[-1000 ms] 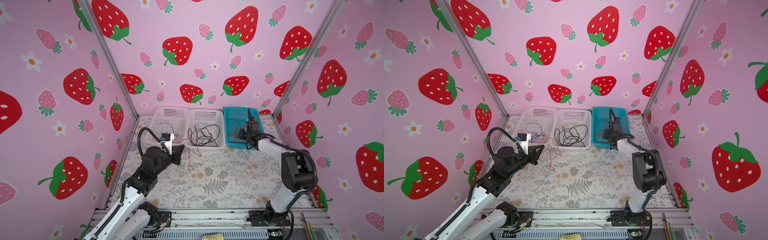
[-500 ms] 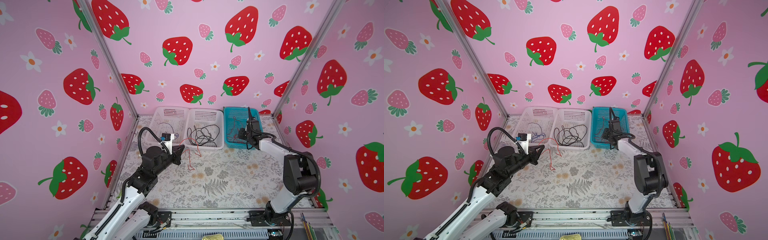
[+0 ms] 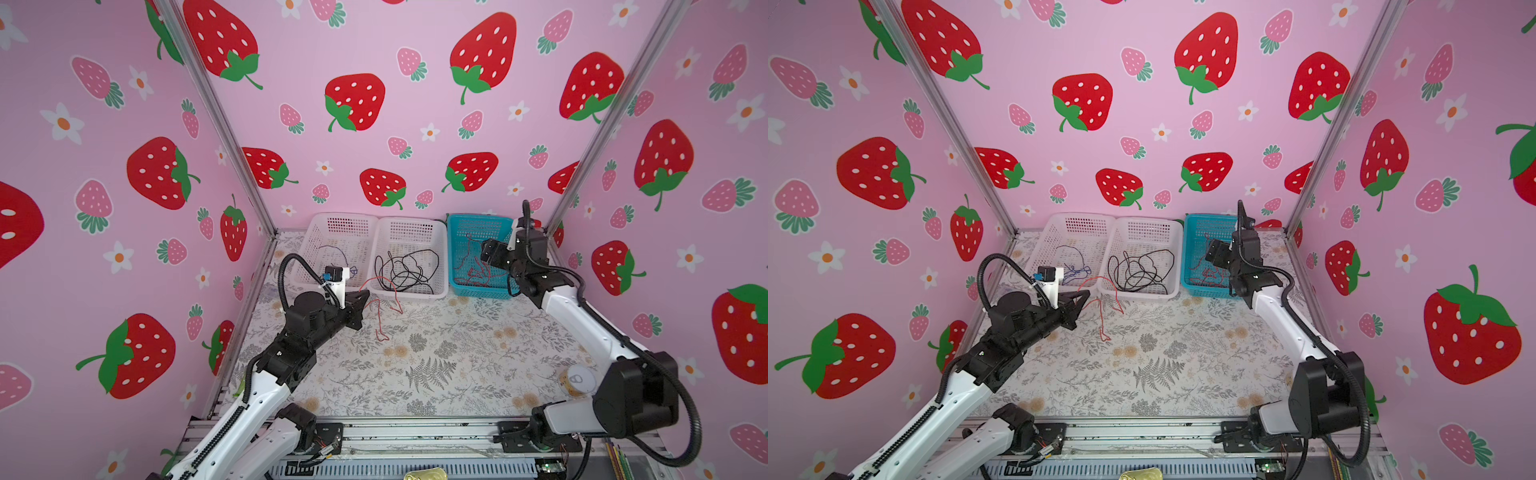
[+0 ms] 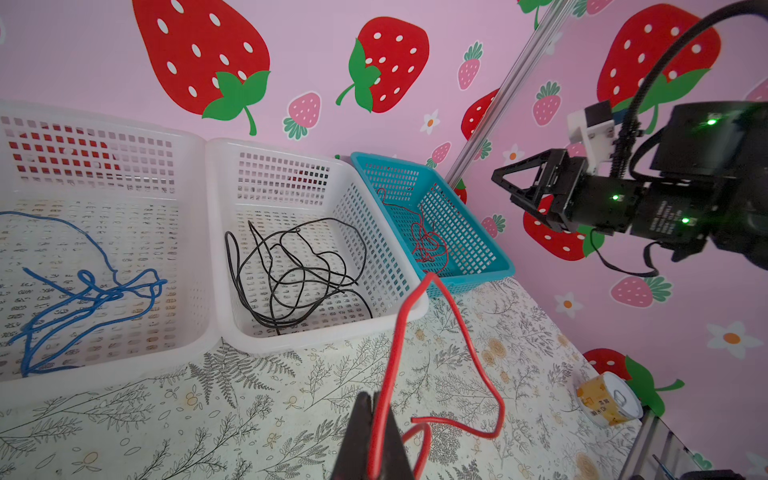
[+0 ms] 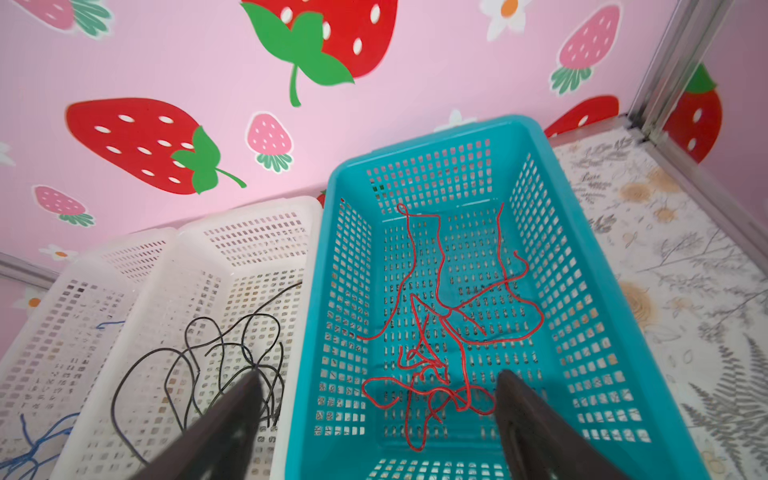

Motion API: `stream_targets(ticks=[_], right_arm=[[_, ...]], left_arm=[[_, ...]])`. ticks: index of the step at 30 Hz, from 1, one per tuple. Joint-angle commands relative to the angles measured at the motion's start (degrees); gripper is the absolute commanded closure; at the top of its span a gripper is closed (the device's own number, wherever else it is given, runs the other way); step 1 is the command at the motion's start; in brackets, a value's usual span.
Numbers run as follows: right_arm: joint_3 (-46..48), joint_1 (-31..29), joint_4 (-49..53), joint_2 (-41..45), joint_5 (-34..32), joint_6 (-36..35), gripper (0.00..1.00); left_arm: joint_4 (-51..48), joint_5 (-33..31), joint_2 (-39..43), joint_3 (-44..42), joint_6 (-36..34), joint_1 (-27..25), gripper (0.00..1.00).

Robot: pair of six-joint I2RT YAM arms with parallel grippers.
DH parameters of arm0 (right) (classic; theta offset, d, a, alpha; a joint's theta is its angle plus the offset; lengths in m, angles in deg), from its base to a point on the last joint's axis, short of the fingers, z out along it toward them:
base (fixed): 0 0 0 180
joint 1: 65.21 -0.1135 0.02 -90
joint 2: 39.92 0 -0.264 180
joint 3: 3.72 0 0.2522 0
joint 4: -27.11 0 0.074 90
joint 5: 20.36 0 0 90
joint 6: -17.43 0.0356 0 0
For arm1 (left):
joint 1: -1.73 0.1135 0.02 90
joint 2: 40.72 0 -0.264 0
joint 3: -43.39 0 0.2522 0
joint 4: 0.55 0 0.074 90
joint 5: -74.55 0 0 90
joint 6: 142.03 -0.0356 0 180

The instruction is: Untangle the cables

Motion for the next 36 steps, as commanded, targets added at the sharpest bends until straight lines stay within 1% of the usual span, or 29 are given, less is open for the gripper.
stream_targets(ticks=[1,6,10,14,17,20,29,36], right_arm=[[3.0,-0.6,3.0,5.5,1.3,-1.1,0.01],[6.5,-1.9,7.3,12.8,0.6,-3.3,0.01],[10.3,-2.6,10.7,19.4,1.3,-4.8,0.01],[16.3,-3.9,12.0,26.0,3.5,-4.0,0.01],[19.1,-4.8,14.3,31.3,2.2,-3.6,0.01],[21.0,-5.3,16.1,35.0,1.7,-2.9,0.01],[20.0,-6.7,23.2,39.9,-0.3,-3.6,0.01],[16.0,-6.8,29.0,42.5,-1.9,-6.1,0.01]], left_arm=[[1.0,0.5,0.0,1.4,-0.2,0.1,1.00],[-0.2,1.4,-1.9,3.2,0.4,0.1,1.00],[-2.4,2.3,-3.7,5.2,0.2,0.0,1.00],[-4.8,2.0,-5.0,8.7,-0.3,-0.3,1.00],[-7.9,1.8,-6.7,12.9,-0.3,-0.8,1.00],[-8.9,1.5,-8.5,15.3,-0.9,-1.9,1.00],[-11.3,-2.1,-16.6,25.1,-4.6,-7.6,1.00],[-12.5,-3.0,-23.4,33.2,-7.8,-11.5,1.00]])
